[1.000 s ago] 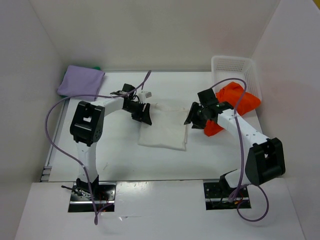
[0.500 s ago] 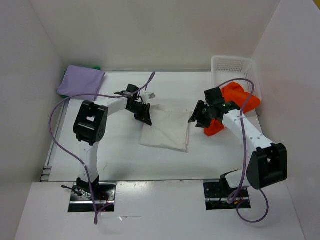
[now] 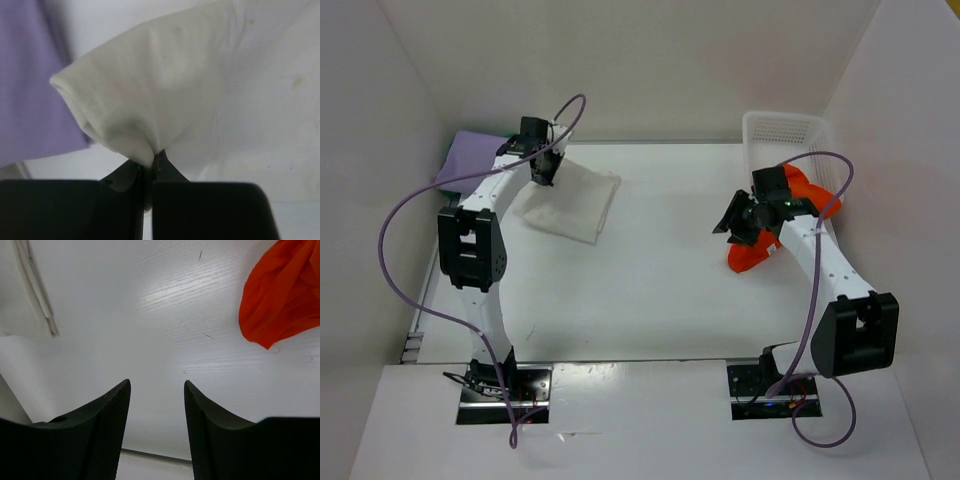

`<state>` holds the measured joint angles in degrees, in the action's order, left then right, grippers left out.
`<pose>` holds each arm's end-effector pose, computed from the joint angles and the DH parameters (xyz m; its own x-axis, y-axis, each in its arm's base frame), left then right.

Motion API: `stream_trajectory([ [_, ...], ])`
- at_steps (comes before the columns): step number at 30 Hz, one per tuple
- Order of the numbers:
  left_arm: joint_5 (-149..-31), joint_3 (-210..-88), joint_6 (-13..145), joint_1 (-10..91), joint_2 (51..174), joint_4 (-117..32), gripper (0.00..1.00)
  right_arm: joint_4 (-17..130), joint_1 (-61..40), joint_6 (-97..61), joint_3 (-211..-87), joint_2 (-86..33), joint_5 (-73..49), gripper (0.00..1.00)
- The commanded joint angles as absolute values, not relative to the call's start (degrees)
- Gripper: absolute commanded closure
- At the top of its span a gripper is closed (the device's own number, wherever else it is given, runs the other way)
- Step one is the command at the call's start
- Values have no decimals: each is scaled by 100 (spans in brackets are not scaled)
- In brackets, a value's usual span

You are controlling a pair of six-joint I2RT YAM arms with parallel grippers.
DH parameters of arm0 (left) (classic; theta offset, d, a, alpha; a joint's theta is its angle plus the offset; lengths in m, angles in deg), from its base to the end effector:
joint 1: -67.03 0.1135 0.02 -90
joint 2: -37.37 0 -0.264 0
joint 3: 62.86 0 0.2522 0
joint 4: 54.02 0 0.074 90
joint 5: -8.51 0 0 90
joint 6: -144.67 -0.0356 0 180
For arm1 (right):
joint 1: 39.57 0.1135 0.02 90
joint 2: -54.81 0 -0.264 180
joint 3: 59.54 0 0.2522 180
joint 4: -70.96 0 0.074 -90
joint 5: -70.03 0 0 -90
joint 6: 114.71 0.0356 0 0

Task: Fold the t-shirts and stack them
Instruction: Put the neatly folded tshirt into the corner of the board with the left arm

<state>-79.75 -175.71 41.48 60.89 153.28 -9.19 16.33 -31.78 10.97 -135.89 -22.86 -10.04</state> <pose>0.4582 -0.0482 0.2562 -0.6984 0.3045 -0.6477 0.2527 0.9516 0.1749 0.2734 0.0436 0.2752 -0.8005 0.4704 -0.3715 0.2926 0.8476 0.4426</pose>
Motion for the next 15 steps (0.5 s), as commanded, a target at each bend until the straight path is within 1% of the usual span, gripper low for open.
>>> stream_trajectory([
  [1,-6798,-18416,3701,6069,15705,-976,100,1641,-3254,895,-14036,-2349,-960,47],
  [4,-6226,-19084,3446,6070,16102,-976,100,1589,-3316,833,-14168,-2402,-960,47],
  [8,-6013,-19788,3357,6288,16498,-836,100,1466,-3430,720,-14221,-2455,-1013,47],
  [15,-5609,-20238,3015,6807,16814,-1011,100,1404,-3483,719,-14221,-2455,-1013,47],
])
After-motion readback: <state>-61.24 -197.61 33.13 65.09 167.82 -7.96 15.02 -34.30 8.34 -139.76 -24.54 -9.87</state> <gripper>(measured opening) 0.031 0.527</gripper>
